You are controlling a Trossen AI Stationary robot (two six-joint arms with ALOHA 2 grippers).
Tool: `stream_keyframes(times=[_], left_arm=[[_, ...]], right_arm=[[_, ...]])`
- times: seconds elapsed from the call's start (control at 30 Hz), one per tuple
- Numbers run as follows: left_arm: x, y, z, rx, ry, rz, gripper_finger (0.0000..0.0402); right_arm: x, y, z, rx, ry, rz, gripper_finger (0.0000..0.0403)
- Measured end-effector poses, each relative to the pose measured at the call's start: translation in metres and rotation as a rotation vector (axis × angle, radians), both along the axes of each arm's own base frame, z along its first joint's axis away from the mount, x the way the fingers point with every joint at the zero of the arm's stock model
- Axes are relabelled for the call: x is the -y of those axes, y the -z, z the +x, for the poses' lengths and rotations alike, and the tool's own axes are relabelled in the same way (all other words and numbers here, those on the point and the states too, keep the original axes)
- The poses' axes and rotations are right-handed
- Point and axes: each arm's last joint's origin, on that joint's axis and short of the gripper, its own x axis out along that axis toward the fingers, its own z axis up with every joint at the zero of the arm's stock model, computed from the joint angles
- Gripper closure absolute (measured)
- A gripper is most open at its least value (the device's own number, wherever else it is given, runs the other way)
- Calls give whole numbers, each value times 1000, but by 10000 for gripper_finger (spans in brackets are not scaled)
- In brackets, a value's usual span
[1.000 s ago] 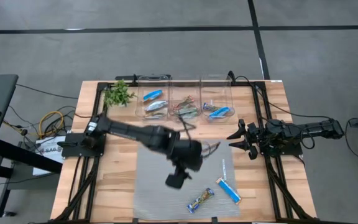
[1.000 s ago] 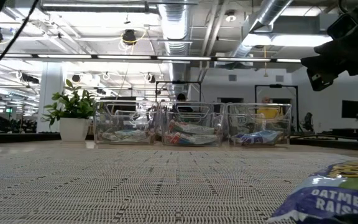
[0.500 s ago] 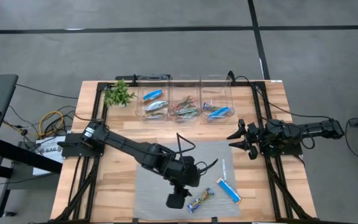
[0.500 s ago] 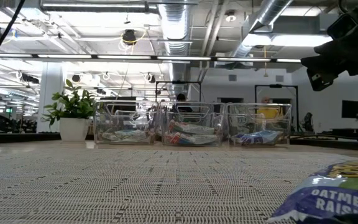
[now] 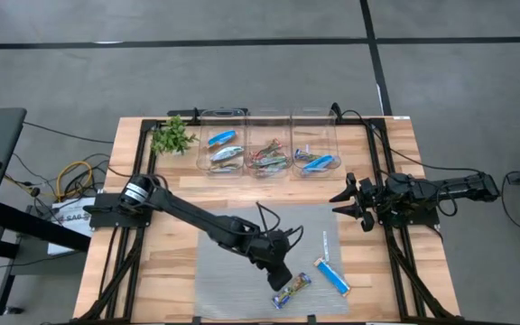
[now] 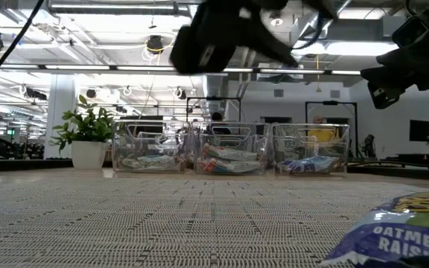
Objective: Pick and place Granola Bars by type
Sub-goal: Put the yellow granola bar into the left transparent bin
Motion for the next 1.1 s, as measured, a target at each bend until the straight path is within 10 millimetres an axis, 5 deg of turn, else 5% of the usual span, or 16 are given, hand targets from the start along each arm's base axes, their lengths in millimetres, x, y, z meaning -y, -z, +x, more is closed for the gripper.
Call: stream_keyframes(times=[0.5, 0.9, 1.1], left_arm=[[11, 8, -2, 84, 16, 30, 244], [13, 3, 2, 219, 204, 170, 244], [-10, 12, -22, 340, 280, 244, 244]], right_arm=[[0, 0, 0, 0, 0, 0, 262], [0, 0, 0, 0, 0, 0, 261], [0, 0, 0, 0, 0, 0, 260]])
